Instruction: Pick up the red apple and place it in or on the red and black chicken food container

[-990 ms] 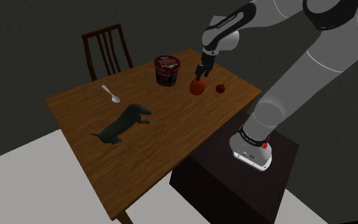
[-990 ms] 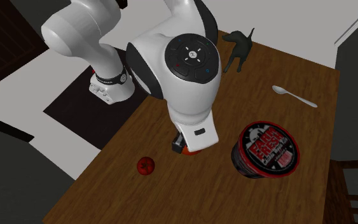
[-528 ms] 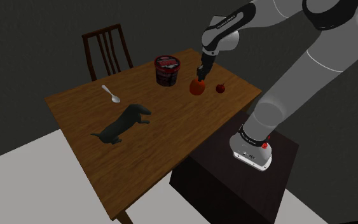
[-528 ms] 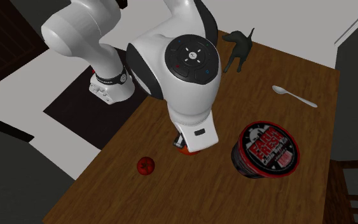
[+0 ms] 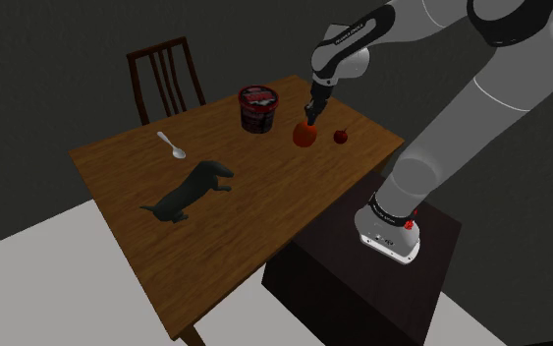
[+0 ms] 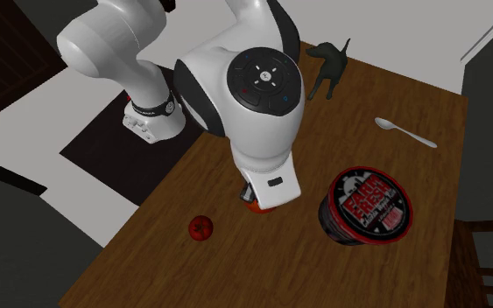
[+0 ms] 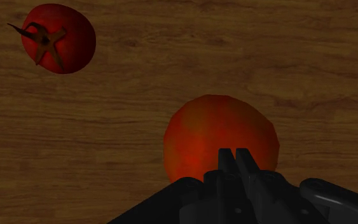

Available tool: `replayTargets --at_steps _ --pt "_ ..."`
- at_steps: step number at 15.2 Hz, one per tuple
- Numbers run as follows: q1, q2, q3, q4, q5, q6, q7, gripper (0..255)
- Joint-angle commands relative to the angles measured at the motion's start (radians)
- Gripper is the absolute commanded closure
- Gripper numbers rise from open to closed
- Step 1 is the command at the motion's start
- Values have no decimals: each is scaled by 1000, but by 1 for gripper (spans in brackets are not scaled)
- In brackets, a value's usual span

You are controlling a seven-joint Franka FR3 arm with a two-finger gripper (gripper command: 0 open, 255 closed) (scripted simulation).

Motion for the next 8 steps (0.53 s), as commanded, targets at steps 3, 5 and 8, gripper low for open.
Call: replayTargets --at_steps 3,5,8 --pt "-3 -34 2 12 -16 -45 15 255" --pt "-6 -55 4 22 -25 -75 24 255" --pt "-9 -85 7 38 -37 -119 36 255"
